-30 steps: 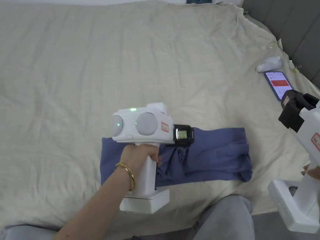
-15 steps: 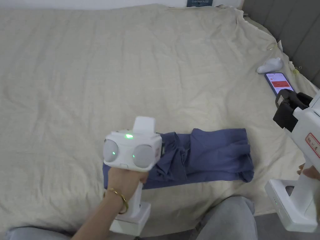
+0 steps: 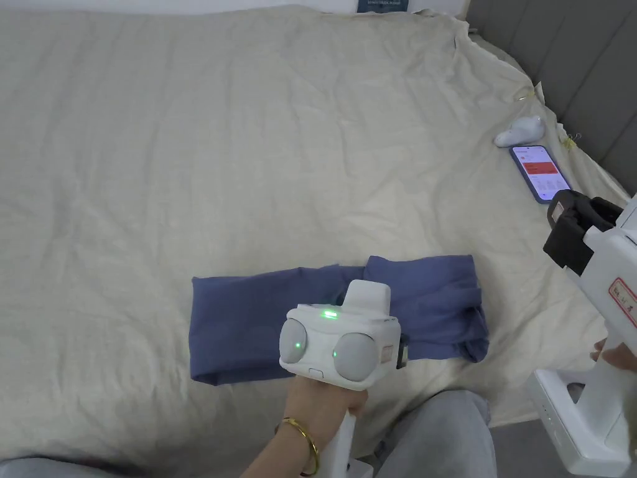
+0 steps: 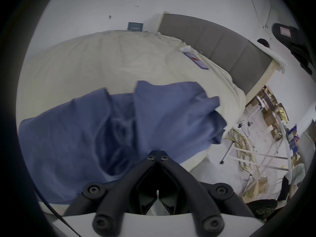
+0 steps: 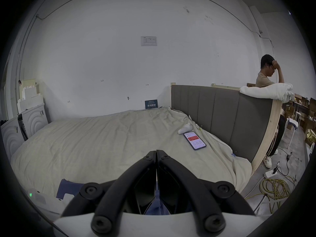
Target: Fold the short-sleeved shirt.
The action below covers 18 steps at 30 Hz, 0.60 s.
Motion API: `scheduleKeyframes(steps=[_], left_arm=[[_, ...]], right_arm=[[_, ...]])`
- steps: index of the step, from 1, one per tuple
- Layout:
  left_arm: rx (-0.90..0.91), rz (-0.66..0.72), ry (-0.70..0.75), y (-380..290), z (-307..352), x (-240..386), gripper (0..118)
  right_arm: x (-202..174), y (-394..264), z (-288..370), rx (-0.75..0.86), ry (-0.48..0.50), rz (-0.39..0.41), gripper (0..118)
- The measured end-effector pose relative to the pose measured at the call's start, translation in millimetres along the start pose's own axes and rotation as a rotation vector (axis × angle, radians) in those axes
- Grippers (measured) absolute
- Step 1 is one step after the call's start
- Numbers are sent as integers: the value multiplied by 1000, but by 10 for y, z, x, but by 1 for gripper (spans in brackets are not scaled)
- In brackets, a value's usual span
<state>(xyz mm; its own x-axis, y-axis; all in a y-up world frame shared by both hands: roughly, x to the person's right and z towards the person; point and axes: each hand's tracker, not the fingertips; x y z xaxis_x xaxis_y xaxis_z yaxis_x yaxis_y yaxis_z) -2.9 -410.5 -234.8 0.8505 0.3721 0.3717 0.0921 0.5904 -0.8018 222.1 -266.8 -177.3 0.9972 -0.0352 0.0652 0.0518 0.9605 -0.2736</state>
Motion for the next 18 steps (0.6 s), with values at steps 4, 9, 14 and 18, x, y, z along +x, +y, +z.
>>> scheduleKeyframes(steps=[4, 9, 14, 18], left_arm=[[150, 127, -119, 343, 534, -264, 0], [259, 195, -93, 724, 1181, -960, 0], [230, 296, -75, 697, 1552, -1731, 27], [140, 392, -115, 443, 1561, -2167, 118]], right_arm=[[-19, 37, 8, 10, 10, 1, 0], [-75, 89, 18, 30, 28, -9, 0], [-157, 96, 1, 38, 47, -15, 0], [-226, 86, -33, 32, 62, -11, 0]])
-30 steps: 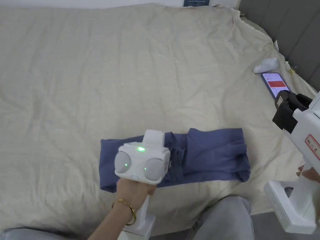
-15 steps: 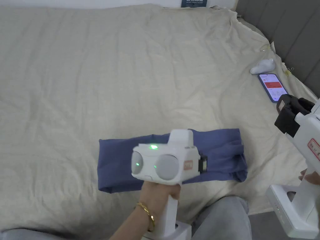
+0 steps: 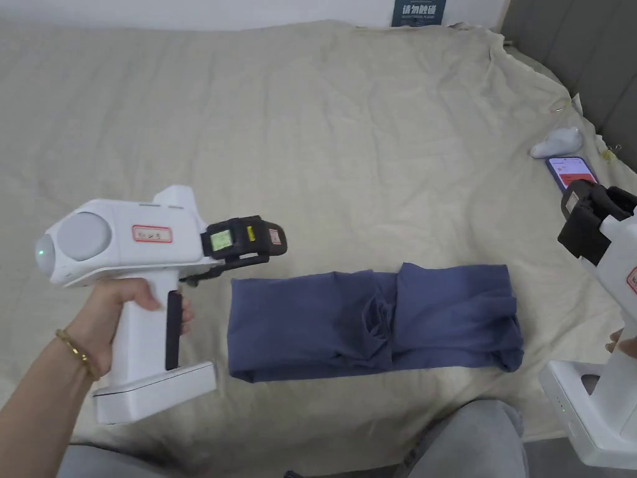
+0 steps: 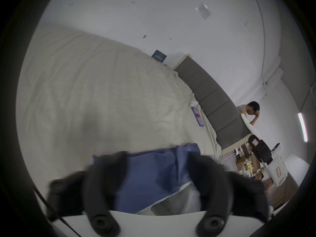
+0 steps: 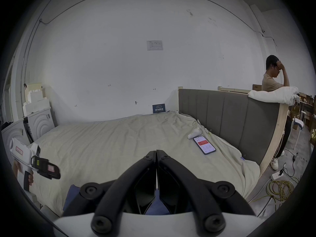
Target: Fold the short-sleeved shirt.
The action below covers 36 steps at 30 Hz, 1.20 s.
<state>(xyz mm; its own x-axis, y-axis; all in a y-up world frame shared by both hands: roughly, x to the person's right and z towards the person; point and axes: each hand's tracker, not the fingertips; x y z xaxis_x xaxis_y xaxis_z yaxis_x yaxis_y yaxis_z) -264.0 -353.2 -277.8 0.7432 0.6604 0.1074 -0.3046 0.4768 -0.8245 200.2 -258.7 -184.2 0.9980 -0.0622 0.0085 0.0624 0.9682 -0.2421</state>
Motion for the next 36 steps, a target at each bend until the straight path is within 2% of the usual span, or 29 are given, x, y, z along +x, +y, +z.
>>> scheduleKeyframes(steps=[3, 9, 11, 13, 15, 16, 18, 20, 22, 23, 26, 31, 36], left_arm=[[-69, 64, -34, -153, -40, -298, 118], [-206, 99, 63, -421, -306, -609, 118], [-205, 138, 31, -471, -369, -660, 118], [-147, 166, -3, -497, -380, -657, 109], [-137, 205, -52, -476, -396, -677, 107], [-148, 232, -80, -482, -426, -677, 98], [-180, 216, -37, -511, -519, -652, 66], [-180, 163, -11, -545, -560, -594, 48], [-183, 189, 27, -532, -594, -539, 12], [-190, 213, 58, -519, -602, -494, 8], [-191, 144, 117, -431, -565, -327, 4], [-117, 229, 121, -146, -220, -262, 2], [1, 189, 333, 173, 448, -517, 2]], right_arm=[[-43, -8, -22, -7, 8, 8, 0], [-87, -29, -45, -23, 11, 27, 0], [-85, -35, -51, -29, 6, 30, 0], [-71, -48, -58, -35, 3, 29, 0], [-53, -67, -64, -44, 0, 25, 0], [-49, -79, -67, -49, -3, 28, 0], [-38, -100, -76, -57, -8, 31, 0], [-35, -112, -73, -63, -12, 30, 0], [-28, -122, -74, -67, -15, 33, 0], [-24, -126, -79, -69, -18, 34, 0], [-16, -126, -95, -74, -17, 26, 0], [-67, -75, -122, -64, -2, 36, 0], [-185, -4, -148, -43, 33, 45, 0]])
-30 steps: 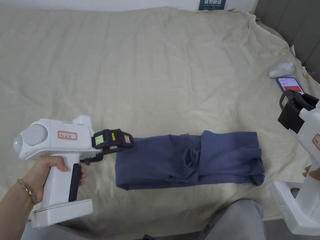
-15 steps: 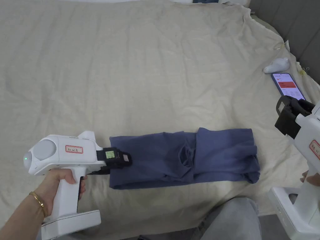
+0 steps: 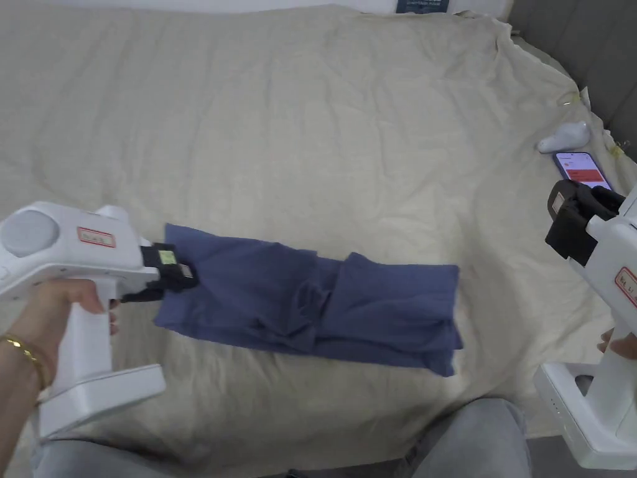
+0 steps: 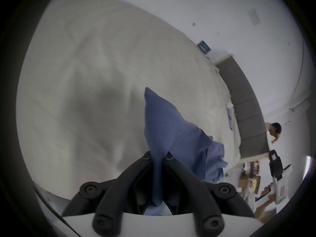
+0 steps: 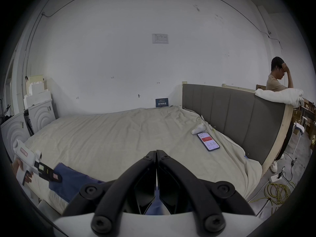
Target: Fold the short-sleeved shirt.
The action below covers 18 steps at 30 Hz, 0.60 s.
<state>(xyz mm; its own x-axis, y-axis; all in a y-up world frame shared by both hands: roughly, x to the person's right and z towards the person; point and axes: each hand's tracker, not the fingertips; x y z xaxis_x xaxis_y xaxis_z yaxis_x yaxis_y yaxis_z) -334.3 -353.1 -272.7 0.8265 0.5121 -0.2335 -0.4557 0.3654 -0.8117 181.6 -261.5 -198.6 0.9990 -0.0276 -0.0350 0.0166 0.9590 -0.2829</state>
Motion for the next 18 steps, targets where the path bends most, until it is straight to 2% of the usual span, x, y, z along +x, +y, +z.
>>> scheduleKeyframes(steps=[5, 7, 9, 13, 18], left_arm=[[137, 14, 325, 253, 658, -575, 2], [198, -10, 462, 264, 917, -664, 2], [239, -50, 537, 255, 1108, -623, 2], [260, -197, 545, 172, 1253, -311, 2], [218, -373, 431, -16, 1077, 282, 2]], right_arm=[[-145, 56, -45, 28, 34, 4, 0], [-198, 77, -72, 34, 49, 4, 0], [-256, 92, -99, 38, 63, 3, 0], [-364, 109, -128, 40, 86, 13, 0], [-442, 124, -104, 48, 104, 16, 0]])
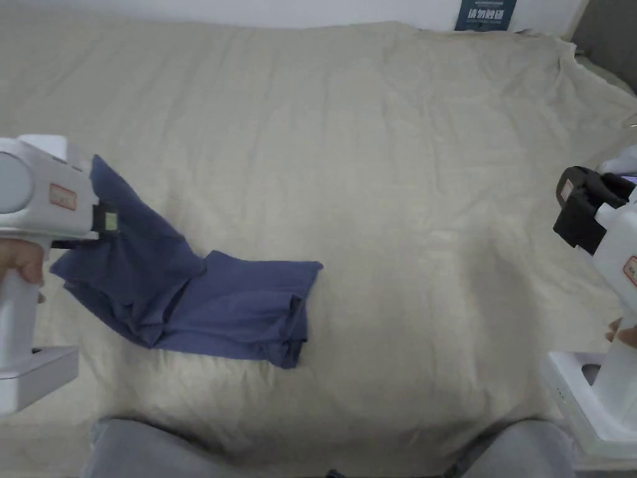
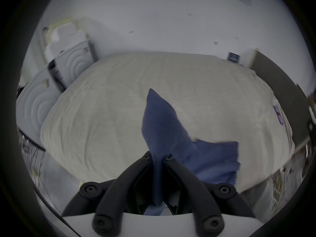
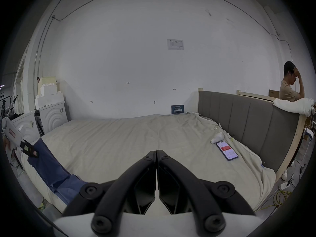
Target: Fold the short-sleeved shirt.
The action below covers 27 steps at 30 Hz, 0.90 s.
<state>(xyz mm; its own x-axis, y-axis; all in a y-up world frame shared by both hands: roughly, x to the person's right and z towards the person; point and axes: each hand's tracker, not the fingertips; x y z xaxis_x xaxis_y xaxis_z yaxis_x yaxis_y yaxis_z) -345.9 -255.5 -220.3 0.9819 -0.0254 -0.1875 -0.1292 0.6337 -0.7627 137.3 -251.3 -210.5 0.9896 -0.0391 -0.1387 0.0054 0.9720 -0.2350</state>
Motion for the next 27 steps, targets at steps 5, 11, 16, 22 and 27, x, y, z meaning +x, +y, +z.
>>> scheduleKeyframes(steps=[5, 11, 16, 22, 27], left_arm=[[-13, -137, -83, -41, -138, 734, 2], [-68, -189, -130, -280, -565, 1529, 2], [-177, -297, -105, -609, -1107, 2037, 2], [-171, -326, -104, -760, -1317, 2172, 22], [-166, -43, -444, -423, -1035, 1846, 103]], right_arm=[[6, 2, 75, 7, -5, 6, 0], [162, -19, 201, 5, -44, -3, 0], [314, -42, 308, 4, -90, -18, 0], [457, -53, 360, 0, -128, -26, 0], [455, -57, 327, 1, -129, -39, 0]])
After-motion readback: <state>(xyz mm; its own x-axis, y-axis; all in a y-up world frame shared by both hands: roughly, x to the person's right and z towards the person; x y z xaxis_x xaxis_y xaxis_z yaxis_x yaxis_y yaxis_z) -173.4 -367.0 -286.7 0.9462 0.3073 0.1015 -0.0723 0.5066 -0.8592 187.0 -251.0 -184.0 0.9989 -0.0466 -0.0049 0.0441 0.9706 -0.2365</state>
